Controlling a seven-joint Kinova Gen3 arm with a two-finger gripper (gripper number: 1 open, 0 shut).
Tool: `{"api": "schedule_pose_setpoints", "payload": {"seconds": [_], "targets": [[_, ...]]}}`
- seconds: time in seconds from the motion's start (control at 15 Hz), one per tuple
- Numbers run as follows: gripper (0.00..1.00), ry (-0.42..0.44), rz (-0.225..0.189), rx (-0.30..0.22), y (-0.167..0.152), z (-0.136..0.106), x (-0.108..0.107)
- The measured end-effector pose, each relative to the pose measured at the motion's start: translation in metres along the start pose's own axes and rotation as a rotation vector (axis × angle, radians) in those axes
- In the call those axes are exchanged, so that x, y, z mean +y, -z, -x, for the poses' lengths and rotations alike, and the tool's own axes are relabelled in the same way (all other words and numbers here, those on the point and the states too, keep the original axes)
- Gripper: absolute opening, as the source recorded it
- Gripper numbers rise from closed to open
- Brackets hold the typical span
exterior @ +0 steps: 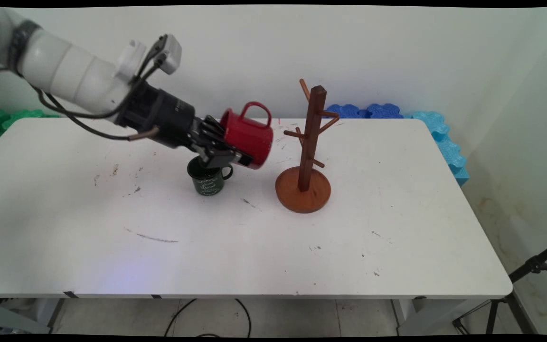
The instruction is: Place the picked object on the table
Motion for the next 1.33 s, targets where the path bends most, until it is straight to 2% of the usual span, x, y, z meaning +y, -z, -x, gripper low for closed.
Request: {"api": "schedule_pose_setpoints", "payload": {"seconds": [0.33, 0.4, 0.67, 0.87, 1.07, 1.33], "targets": [[0.00, -0.075, -0.022, -0.187, 0.026, -0.012, 0.003], [0.00, -0.082, -0.023, -0.210, 0.028, -0.014, 0.004], [0.00, -0.119, -0.038, -0.365, 0.032, -0.021, 0.013], [0.00, -0.142, -0.059, -0.496, 0.028, -0.023, 0.018], [0.00, -0.154, -0.085, -0.597, 0.019, -0.023, 0.019], [0.00, -0.143, -0.125, -0.725, -0.009, -0.024, 0.022]]}}
